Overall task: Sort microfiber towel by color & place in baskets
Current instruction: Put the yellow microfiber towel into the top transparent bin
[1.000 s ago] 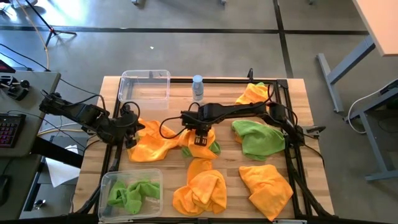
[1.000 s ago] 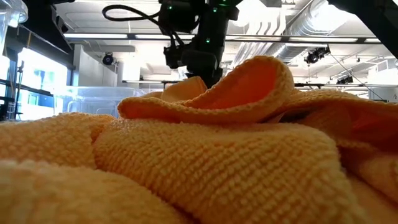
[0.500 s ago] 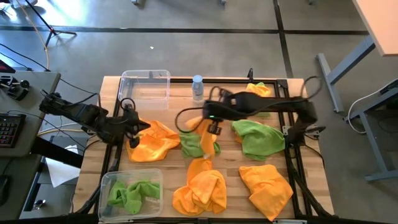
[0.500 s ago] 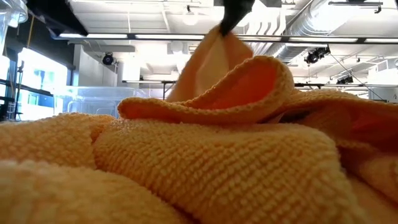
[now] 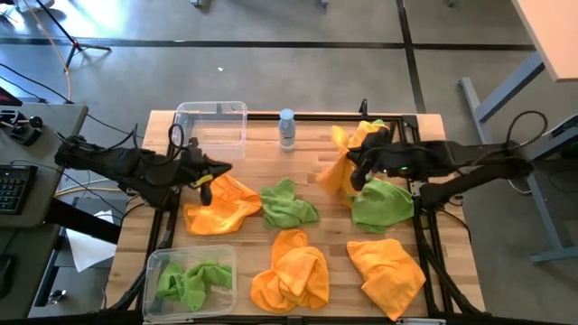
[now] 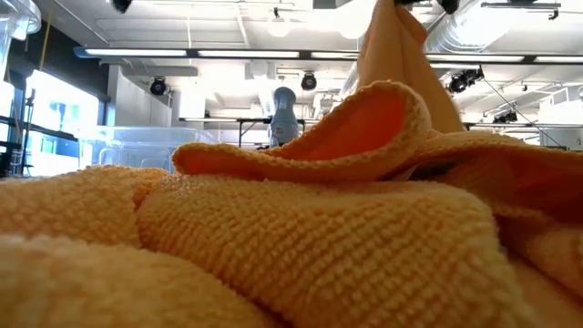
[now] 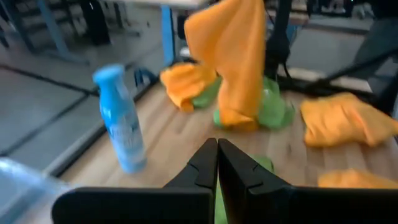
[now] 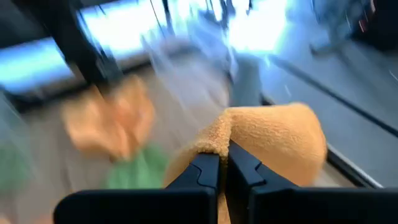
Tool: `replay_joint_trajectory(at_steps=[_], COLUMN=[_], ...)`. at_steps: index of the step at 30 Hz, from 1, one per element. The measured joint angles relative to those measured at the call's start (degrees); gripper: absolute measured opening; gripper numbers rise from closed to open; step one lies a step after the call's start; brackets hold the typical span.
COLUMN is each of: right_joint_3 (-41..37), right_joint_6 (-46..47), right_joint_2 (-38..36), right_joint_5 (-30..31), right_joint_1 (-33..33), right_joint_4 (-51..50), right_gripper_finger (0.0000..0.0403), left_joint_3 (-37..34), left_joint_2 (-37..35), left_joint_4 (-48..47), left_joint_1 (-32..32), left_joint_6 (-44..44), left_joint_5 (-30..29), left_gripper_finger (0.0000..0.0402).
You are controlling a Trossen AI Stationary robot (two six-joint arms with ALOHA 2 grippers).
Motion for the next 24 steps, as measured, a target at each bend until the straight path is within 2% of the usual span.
replay_joint_trajectory(at_steps=[3, 6, 12, 16, 20, 24], right_joint_3=[-7.6, -12.1, -13.9, -13.9, -13.9, -13.9], right_joint_6=[-4.8, -7.1, -7.2, -7.2, -7.8, -10.2], right_joint_2=[-3.5, -3.9, 0.0, 3.2, 5.4, 5.8], right_joint_5=[-2.1, -5.1, -11.1, -15.7, -19.1, -20.3], right_joint_1=[-0.3, -1.2, -3.4, -4.4, -4.7, -4.7], right_joint_4=[16.2, 25.9, 29.7, 32.1, 35.3, 38.1], right_gripper_finger=[0.0001, 0.0001, 0.0000, 0.0000, 0.0000, 0.0000], left_joint_3=[0.7, 1.9, 5.0, 9.3, 14.4, 19.4], left_joint_2=[3.3, 6.5, 12.9, 18.9, 26.2, 32.4], left_joint_4=[8.6, 15.0, 24.1, 24.3, 24.1, 24.3], left_joint_1=[2.2, 4.2, 7.4, 9.2, 10.2, 11.0], left_joint_6=[5.3, 9.7, 12.6, 14.8, 16.8, 19.2], left_joint_5=[-0.1, 0.7, 5.4, 10.2, 12.2, 12.2], left_gripper_finger=[0.0003, 0.0017, 0.0081, 0.0148, 0.0211, 0.0247])
